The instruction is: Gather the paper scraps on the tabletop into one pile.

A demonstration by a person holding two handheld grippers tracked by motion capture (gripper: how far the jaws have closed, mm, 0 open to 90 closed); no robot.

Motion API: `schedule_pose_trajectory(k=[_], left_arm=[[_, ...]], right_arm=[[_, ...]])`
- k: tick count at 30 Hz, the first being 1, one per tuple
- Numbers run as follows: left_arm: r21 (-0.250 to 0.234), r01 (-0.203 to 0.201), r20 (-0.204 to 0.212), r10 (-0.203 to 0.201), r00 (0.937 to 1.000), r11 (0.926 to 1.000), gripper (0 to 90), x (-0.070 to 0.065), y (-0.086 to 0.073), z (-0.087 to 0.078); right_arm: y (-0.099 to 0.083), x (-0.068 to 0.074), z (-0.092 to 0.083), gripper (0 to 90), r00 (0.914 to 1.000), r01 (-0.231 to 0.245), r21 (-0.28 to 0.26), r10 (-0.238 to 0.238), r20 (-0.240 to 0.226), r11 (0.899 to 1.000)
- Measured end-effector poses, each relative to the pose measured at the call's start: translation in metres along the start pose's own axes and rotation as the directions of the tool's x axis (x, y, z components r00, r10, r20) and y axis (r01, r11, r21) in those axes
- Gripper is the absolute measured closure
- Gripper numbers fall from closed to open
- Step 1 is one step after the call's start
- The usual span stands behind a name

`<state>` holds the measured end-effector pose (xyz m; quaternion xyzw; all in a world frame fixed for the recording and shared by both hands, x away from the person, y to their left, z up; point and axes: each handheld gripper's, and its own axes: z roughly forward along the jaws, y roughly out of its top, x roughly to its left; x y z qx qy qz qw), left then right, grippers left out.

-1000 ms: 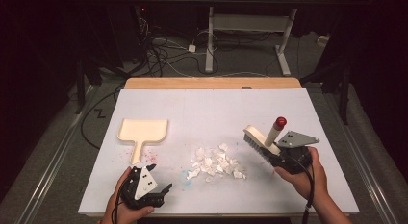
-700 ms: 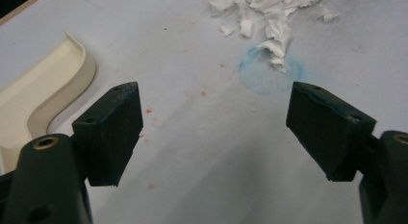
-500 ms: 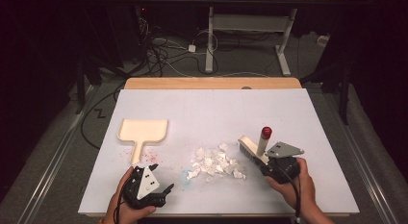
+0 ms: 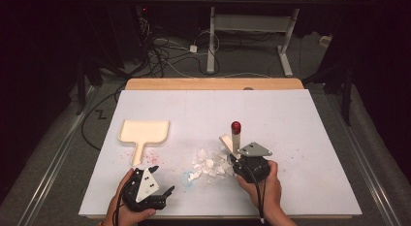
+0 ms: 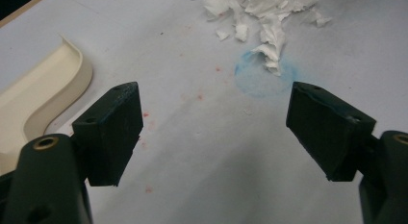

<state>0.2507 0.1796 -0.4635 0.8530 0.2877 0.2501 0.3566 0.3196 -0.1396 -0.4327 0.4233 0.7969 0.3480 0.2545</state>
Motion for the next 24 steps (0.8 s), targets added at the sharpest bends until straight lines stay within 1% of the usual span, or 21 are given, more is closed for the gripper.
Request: schedule_pose_trajectory(k=[1, 2, 3, 4, 5, 7, 8, 10, 11, 13, 16, 18, 19, 20, 21, 22, 23, 24], left_arm=[[0.003, -0.002, 0.001, 0.002, 1.0000, 1.0000, 19.7, 0.000, 0.000, 0.000], [0.002, -0.002, 0.001, 0.002, 1.0000, 1.0000, 19.7, 0.000, 0.001, 0.001], [0.001, -0.004, 0.001, 0.004, 1.0000, 1.0000, 19.7, 0.000, 0.001, 0.001], [0.000, -0.005, 0.001, 0.005, 1.0000, 1.0000, 19.7, 0.000, 0.002, 0.001], [0.001, -0.005, 0.001, 0.005, 1.0000, 1.0000, 19.7, 0.000, 0.002, 0.001], [0.000, -0.003, 0.001, 0.003, 1.0000, 1.0000, 19.7, 0.000, 0.002, 0.001], [-0.001, -0.002, 0.001, 0.002, 1.0000, 1.0000, 19.7, 0.000, 0.002, 0.001], [0.005, -0.004, -0.001, 0.004, 1.0000, 1.0000, 19.7, 0.000, 0.002, 0.002], [0.005, -0.004, 0.000, 0.004, 1.0000, 1.0000, 19.7, 0.000, 0.001, 0.001], [0.004, 0.001, -0.003, -0.001, 1.0000, 1.0000, 19.7, 0.000, 0.000, 0.001], [0.008, 0.003, -0.006, -0.003, 1.0000, 1.0000, 19.7, 0.001, -0.001, 0.000], [0.008, 0.005, -0.011, -0.005, 0.9999, 1.0000, 19.7, 0.001, -0.001, -0.001], [0.007, 0.005, -0.013, -0.005, 0.9999, 1.0000, 19.7, 0.001, -0.001, -0.001], [0.007, 0.008, -0.016, -0.008, 0.9998, 0.9999, 19.7, 0.002, -0.001, -0.001], [0.007, 0.009, -0.019, -0.009, 0.9998, 0.9999, 19.7, 0.002, -0.001, -0.002], [0.005, 0.011, -0.026, -0.011, 0.9996, 0.9999, 19.7, 0.003, -0.002, -0.003], [0.004, 0.014, -0.030, -0.014, 0.9995, 0.9999, 19.7, 0.004, -0.002, -0.004], [-0.005, 0.026, -0.039, -0.026, 0.9989, 0.9996, 19.7, 0.005, -0.002, -0.006]], right_arm=[[0.003, 0.001, 0.001, 67.6, 0.9998, 0.003, 0.006, -0.003, -0.017, 1.000], [0.005, 0.004, 0.002, 67.6, 0.9998, 0.011, 0.003, -0.011, -0.018, 1.000], [0.007, 0.007, 0.002, 67.7, 0.9995, 0.014, -0.004, -0.014, -0.030, 1.000], [0.008, 0.009, 0.004, 67.7, 0.9985, 0.010, -0.007, -0.011, -0.054, 1.000], [0.010, 0.012, 0.005, 67.7, 0.9980, 0.011, -0.010, -0.011, -0.063, 1.000], [0.013, 0.017, 0.007, 67.8, 0.9969, 0.031, -0.022, -0.033, -0.071, 0.999], [0.014, 0.017, 0.008, 67.8, 0.9961, 0.025, -0.030, -0.027, -0.084, 0.999], [0.017, 0.015, 0.008, 67.8, 0.9946, 0.015, -0.041, -0.019, -0.102, 0.999], [0.019, 0.014, 0.007, 67.8, 0.9944, 0.033, -0.054, -0.038, -0.098, 0.998], [0.023, 0.009, 0.003, 67.9, 0.9955, 0.063, -0.068, -0.067, -0.067, 0.996], [0.028, -0.003, -0.003, 67.8, 0.9957, 0.060, -0.103, -0.067, -0.064, 0.993], [0.031, -0.009, -0.007, 67.8, 0.9947, 0.060, -0.127, -0.070, -0.076, 0.990], [0.033, -0.012, -0.011, 67.8, 0.9912, 0.066, -0.152, -0.082, -0.104, 0.986], [0.037, -0.013, -0.019, 67.8, 0.9841, 0.077, -0.176, -0.103, -0.145, 0.981], [0.037, -0.013, -0.019, 67.8, 0.9841, 0.077, -0.176, -0.103, -0.145, 0.981], [0.040, -0.012, -0.026, 67.8, 0.9656, 0.071, -0.195, -0.117, -0.232, 0.978], [0.040, -0.012, -0.026, 67.8, 0.9656, 0.071, -0.195, -0.117, -0.232, 0.978], [0.042, -0.006, -0.033, 67.8, 0.9457, 0.076, -0.200, -0.134, -0.296, 0.977]])
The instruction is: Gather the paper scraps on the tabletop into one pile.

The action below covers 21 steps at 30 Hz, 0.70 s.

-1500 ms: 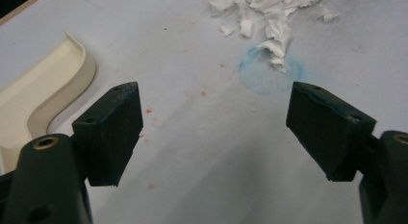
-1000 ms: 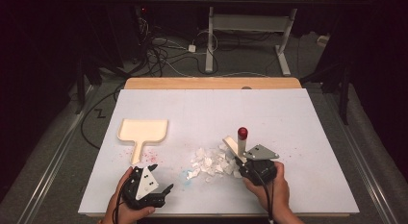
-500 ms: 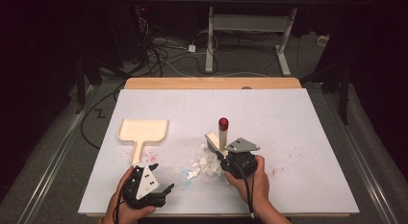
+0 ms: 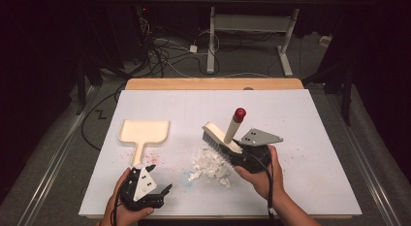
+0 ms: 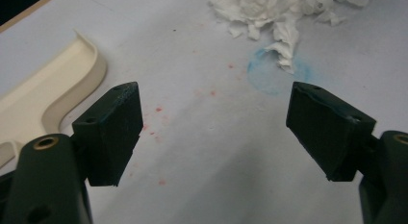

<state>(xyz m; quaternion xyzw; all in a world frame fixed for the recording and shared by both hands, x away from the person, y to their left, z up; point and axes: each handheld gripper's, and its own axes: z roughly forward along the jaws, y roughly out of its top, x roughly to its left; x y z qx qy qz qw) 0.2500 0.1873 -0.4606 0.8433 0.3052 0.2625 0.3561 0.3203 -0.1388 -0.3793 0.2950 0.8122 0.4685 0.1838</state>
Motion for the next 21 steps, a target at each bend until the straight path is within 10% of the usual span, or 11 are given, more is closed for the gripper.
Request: schedule_pose_trajectory(k=[2, 6, 12, 21], left_arm=[[-0.013, 0.016, -0.021, -0.016, 0.9997, 0.9998, 19.7, 0.003, -0.001, -0.004], [-0.043, 0.041, -0.051, -0.044, 0.9977, 0.9982, 19.7, 0.010, -0.004, -0.011], [-0.048, 0.069, -0.059, -0.072, 0.9957, 0.9965, 19.7, 0.014, -0.006, -0.015], [-0.041, 0.038, -0.045, -0.040, 0.9982, 0.9984, 19.7, 0.011, -0.005, -0.011]], right_arm=[[0.001, 0.005, -0.001, 67.9, 0.9987, 0.008, 0.003, -0.007, -0.050, 1.000], [-0.006, 0.030, 0.005, 67.8, 0.9679, 0.055, 0.061, -0.038, -0.248, 0.997], [-0.023, 0.039, 0.024, 67.9, 0.9421, 0.077, 0.143, -0.025, -0.334, 0.987], [-0.034, 0.033, 0.038, 67.9, 0.9645, 0.089, 0.181, -0.040, -0.261, 0.979]])
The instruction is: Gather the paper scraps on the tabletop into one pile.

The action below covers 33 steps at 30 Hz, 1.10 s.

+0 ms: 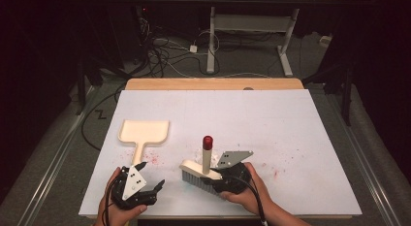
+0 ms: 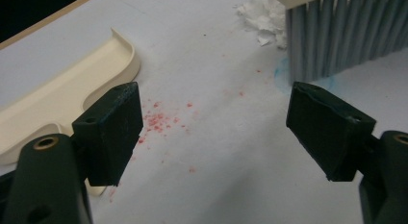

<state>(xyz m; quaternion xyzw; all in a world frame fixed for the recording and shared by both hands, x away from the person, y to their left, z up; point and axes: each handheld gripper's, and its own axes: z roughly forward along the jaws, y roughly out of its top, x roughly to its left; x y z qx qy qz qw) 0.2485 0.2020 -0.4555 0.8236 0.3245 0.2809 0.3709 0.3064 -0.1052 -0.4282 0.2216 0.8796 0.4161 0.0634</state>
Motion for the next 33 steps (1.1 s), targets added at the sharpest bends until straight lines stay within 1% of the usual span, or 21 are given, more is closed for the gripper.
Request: schedule_pose_trajectory(k=[1, 2, 3, 5, 7, 8, 10, 12, 14, 15, 16, 17, 18, 20, 22, 23, 25, 27, 29, 32, 33], left_arm=[[0.001, -0.003, 0.002, 0.003, 1.0000, 1.0000, 19.7, 0.000, 0.000, 0.000], [0.001, -0.004, 0.005, 0.004, 1.0000, 1.0000, 19.7, -0.001, 0.000, 0.001], [0.003, -0.007, 0.005, 0.007, 1.0000, 1.0000, 19.7, -0.001, 0.001, 0.001], [0.005, -0.008, 0.008, 0.008, 0.9999, 1.0000, 19.7, -0.001, 0.001, 0.002], [0.002, -0.007, 0.006, 0.007, 1.0000, 1.0000, 19.7, -0.002, 0.001, 0.002], [0.001, -0.006, 0.007, 0.006, 1.0000, 1.0000, 19.7, -0.002, 0.002, 0.002], [0.002, -0.006, 0.005, 0.006, 1.0000, 1.0000, 19.7, -0.001, 0.002, 0.002], [0.001, -0.007, 0.001, 0.007, 1.0000, 1.0000, 19.7, -0.001, 0.002, 0.002], [-0.004, -0.002, -0.003, 0.002, 1.0000, 1.0000, 19.7, 0.001, 0.002, 0.000], [-0.007, -0.001, -0.009, 0.001, 1.0000, 1.0000, 19.7, 0.001, 0.002, -0.001], [-0.010, 0.004, -0.013, -0.005, 0.9999, 0.9999, 19.7, 0.003, 0.002, -0.003], [-0.012, 0.022, -0.016, -0.023, 0.9996, 0.9997, 19.7, 0.004, 0.001, -0.005], [-0.015, 0.027, -0.022, -0.027, 0.9994, 0.9995, 19.7, 0.006, 0.001, -0.006], [-0.023, 0.037, -0.037, -0.038, 0.9986, 0.9990, 19.5, 0.009, -0.001, -0.009], [-0.035, 0.051, -0.048, -0.053, 0.9975, 0.9981, 19.3, 0.012, -0.001, -0.012], [-0.042, 0.059, -0.051, -0.061, 0.9969, 0.9974, 19.3, 0.013, -0.002, -0.013], [-0.051, 0.072, -0.053, -0.075, 0.9958, 0.9961, 19.3, 0.015, -0.003, -0.015], [-0.048, 0.074, -0.049, -0.076, 0.9959, 0.9961, 19.3, 0.015, -0.004, -0.015], [-0.043, 0.073, -0.042, -0.074, 0.9963, 0.9964, 19.3, 0.015, -0.004, -0.014], [-0.041, 0.066, -0.033, -0.068, 0.9972, 0.9970, 19.3, 0.013, -0.003, -0.013], [-0.040, 0.064, -0.031, -0.066, 0.9974, 0.9971, 19.3, 0.012, -0.003, -0.012]], right_arm=[[-0.001, -0.003, -0.001, 67.8, 0.9999, -0.006, 0.001, 0.006, 0.009, 1.000], [-0.001, -0.007, -0.004, 67.9, 0.9988, -0.011, 0.002, 0.011, 0.048, 1.000], [-0.001, -0.007, -0.004, 67.9, 0.9988, -0.011, 0.002, 0.011, 0.048, 1.000], [-0.001, -0.010, -0.007, 67.9, 0.9973, -0.009, 0.002, 0.009, 0.072, 1.000], [0.000, -0.011, -0.010, 67.8, 0.9939, 0.006, -0.001, -0.006, 0.110, 1.000], [0.001, -0.012, -0.012, 67.8, 0.9940, -0.001, -0.006, 0.002, 0.109, 1.000], [0.002, -0.012, -0.016, 67.9, 0.9956, -0.002, -0.031, 0.005, 0.094, 1.000], [0.005, -0.006, -0.020, 67.8, 0.9972, 0.008, -0.044, -0.004, 0.075, 0.999], [0.009, 0.002, -0.022, 67.9, 0.9990, 0.018, -0.059, -0.016, 0.043, 0.998], [0.013, 0.010, -0.023, 67.8, 0.9998, 0.022, -0.074, -0.022, 0.004, 0.997], [0.013, 0.010, -0.023, 67.8, 0.9998, 0.022, -0.074, -0.022, 0.004, 0.997], [0.014, 0.014, -0.023, 67.8, 0.9994, 0.019, -0.077, -0.021, -0.027, 0.997], [0.014, 0.017, -0.022, 67.8, 0.9981, 0.019, -0.071, -0.023, -0.057, 0.997], [0.014, 0.025, -0.017, 67.8, 0.9950, 0.024, -0.060, -0.029, -0.095, 0.998], [0.012, 0.030, -0.011, 67.9, 0.9903, 0.024, -0.036, -0.028, -0.136, 0.999], [0.011, 0.033, -0.007, 67.8, 0.9898, 0.024, -0.024, -0.027, -0.140, 0.999], [0.008, 0.034, 0.000, 67.8, 0.9897, 0.040, 0.003, -0.040, -0.137, 0.999], [0.005, 0.033, 0.004, 67.8, 0.9897, 0.036, 0.020, -0.033, -0.140, 0.999], [0.003, 0.031, 0.005, 67.8, 0.9930, 0.046, 0.027, -0.043, -0.110, 0.999], [0.000, 0.020, 0.002, 67.9, 0.9953, 0.032, 0.029, -0.029, -0.093, 0.999], [0.000, 0.017, 0.000, 67.8, 0.9971, 0.030, 0.031, -0.028, -0.071, 0.999]])
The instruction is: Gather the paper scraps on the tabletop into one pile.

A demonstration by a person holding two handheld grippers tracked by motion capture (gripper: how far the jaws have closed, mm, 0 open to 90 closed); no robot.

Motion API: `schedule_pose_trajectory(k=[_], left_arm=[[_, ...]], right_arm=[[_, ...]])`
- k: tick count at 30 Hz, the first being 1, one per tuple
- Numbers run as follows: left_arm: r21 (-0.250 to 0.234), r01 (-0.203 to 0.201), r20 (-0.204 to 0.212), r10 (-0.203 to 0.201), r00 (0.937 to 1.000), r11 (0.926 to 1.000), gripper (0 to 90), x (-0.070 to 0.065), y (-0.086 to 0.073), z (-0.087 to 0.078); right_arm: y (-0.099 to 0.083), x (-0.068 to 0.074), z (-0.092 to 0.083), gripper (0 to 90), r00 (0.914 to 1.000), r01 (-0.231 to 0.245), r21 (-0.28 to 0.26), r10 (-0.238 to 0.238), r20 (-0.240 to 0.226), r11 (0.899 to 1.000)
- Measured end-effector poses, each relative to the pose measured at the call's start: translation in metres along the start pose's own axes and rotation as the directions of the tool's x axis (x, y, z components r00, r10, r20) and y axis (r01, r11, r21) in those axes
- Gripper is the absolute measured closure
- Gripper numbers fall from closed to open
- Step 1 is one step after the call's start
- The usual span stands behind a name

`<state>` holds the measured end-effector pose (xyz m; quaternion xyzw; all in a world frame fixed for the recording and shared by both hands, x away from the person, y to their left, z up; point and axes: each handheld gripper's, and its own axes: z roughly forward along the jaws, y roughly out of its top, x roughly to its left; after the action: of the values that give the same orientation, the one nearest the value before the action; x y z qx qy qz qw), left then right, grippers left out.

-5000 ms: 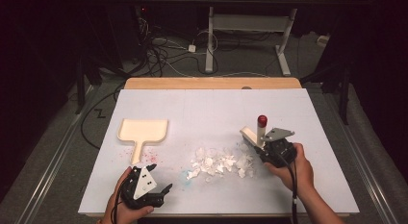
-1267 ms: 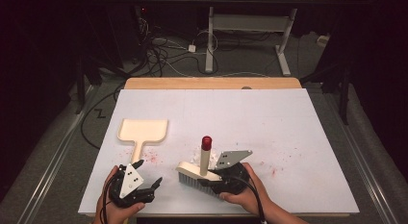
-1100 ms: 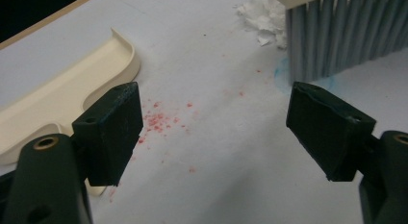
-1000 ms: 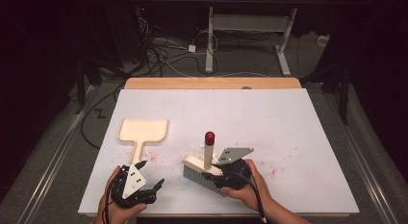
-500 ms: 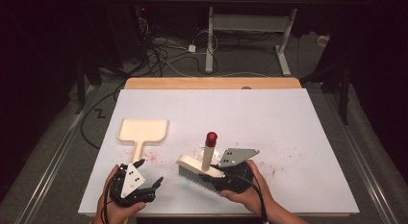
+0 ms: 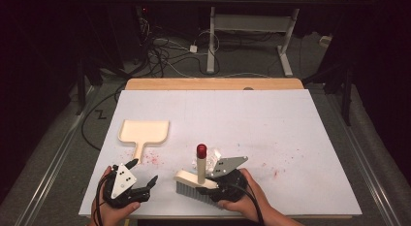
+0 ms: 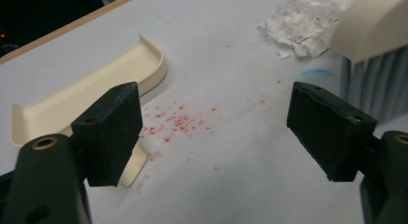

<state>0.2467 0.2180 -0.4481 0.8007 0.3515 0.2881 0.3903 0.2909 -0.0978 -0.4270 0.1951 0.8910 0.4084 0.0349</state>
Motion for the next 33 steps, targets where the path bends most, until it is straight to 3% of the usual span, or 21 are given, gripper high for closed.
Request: schedule_pose_trajectory(k=[5, 9, 12, 17, 21, 26, 31, 33], left_arm=[[0.011, -0.012, 0.011, 0.012, 0.9999, 0.9999, 19.3, -0.003, 0.001, 0.003], [0.017, -0.015, 0.019, 0.015, 0.9997, 0.9997, 19.3, -0.004, 0.002, 0.006], [0.017, -0.016, 0.023, 0.016, 0.9996, 0.9997, 19.3, -0.006, 0.002, 0.007], [0.025, -0.027, 0.025, 0.027, 0.9993, 0.9993, 19.3, -0.008, 0.001, 0.007], [0.029, -0.032, 0.027, 0.031, 0.9991, 0.9991, 19.3, -0.009, 0.001, 0.008], [0.033, -0.038, 0.029, 0.037, 0.9989, 0.9987, 19.3, -0.013, 0.002, 0.009], [0.037, -0.059, 0.034, 0.057, 0.9978, 0.9976, 19.3, -0.014, 0.003, 0.012], [0.046, -0.050, 0.042, 0.048, 0.9980, 0.9977, 19.3, -0.016, 0.003, 0.012]], right_arm=[[-0.003, -0.020, -0.015, 67.9, 0.9957, -0.005, -0.020, 0.006, 0.093, 1.000], [-0.001, -0.031, -0.031, 67.8, 0.9956, -0.027, -0.073, 0.033, 0.088, 0.997], [-0.001, -0.035, -0.048, 67.8, 0.9943, -0.010, -0.098, 0.020, 0.105, 0.995], [-0.013, -0.039, -0.088, 67.8, 0.9939, 0.055, -0.106, -0.044, 0.101, 0.993], [-0.038, -0.039, -0.112, 67.8, 0.9922, 0.065, -0.062, -0.058, 0.110, 0.996], [-0.069, -0.036, -0.123, 67.8, 0.9909, 0.081, 0.047, -0.086, 0.104, 0.996], [-0.085, -0.041, -0.128, 67.8, 0.9910, 0.054, 0.050, -0.059, 0.120, 0.997], [-0.087, -0.043, -0.124, 67.8, 0.9917, 0.044, 0.042, -0.049, 0.119, 0.998]])
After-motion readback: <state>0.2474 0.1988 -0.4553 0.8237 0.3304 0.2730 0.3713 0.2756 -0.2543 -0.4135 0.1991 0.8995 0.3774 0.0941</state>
